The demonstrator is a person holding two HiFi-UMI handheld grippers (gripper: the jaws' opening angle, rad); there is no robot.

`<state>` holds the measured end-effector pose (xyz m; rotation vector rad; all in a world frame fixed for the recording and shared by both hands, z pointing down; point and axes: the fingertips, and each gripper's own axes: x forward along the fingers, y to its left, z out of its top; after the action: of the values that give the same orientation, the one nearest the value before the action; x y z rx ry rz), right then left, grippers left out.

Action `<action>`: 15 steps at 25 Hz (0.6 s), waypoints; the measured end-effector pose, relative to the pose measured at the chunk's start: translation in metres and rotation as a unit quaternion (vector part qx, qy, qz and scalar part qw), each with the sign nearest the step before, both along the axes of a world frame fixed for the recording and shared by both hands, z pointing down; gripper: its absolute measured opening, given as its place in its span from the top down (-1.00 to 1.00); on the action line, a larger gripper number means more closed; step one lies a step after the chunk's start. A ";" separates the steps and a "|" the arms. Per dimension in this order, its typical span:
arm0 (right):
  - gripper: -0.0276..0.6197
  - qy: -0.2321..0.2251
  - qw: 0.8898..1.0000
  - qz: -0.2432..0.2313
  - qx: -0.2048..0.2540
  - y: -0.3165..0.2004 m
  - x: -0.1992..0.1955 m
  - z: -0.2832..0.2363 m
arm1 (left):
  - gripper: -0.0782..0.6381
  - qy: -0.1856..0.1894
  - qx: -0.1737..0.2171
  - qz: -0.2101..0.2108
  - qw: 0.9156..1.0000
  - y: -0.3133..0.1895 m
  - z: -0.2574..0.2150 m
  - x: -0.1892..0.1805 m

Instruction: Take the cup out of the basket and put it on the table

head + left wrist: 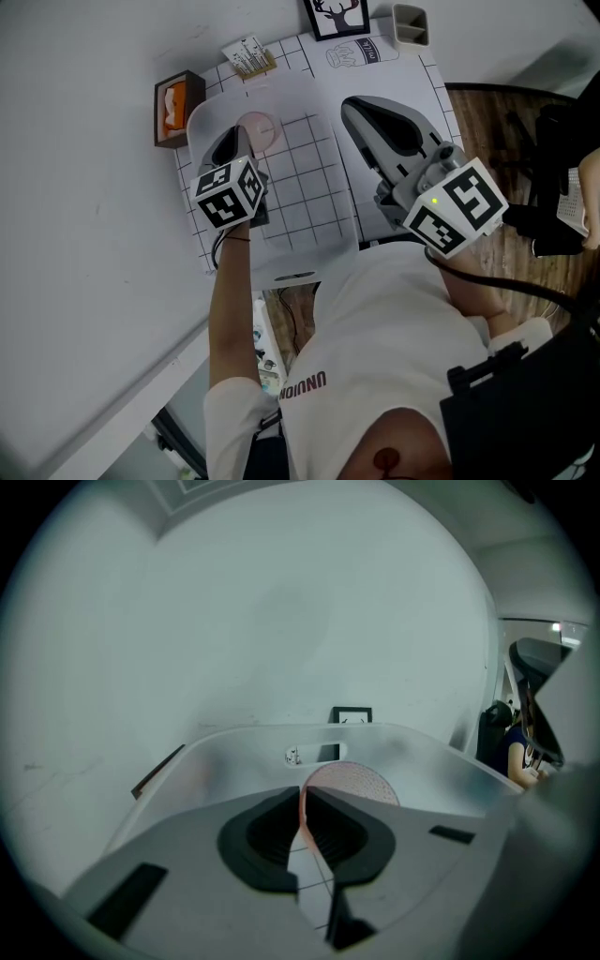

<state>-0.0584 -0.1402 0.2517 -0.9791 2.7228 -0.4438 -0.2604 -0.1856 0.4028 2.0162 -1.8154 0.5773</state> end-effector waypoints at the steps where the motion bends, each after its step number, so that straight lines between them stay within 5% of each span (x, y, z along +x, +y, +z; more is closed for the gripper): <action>1: 0.85 0.000 1.000 -0.001 0.000 0.001 -0.001 0.000 | 0.69 0.001 0.005 0.000 1.000 0.001 -0.003 0.000; 15: 0.85 0.002 1.000 -0.016 0.001 0.006 -0.015 -0.003 | 0.69 -0.008 0.084 -0.001 0.996 0.009 -0.044 0.001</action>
<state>-0.0734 -0.1346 0.2492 -0.9370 2.7458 -0.4456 -0.2590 -0.1767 0.3585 2.1232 -1.9325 0.4553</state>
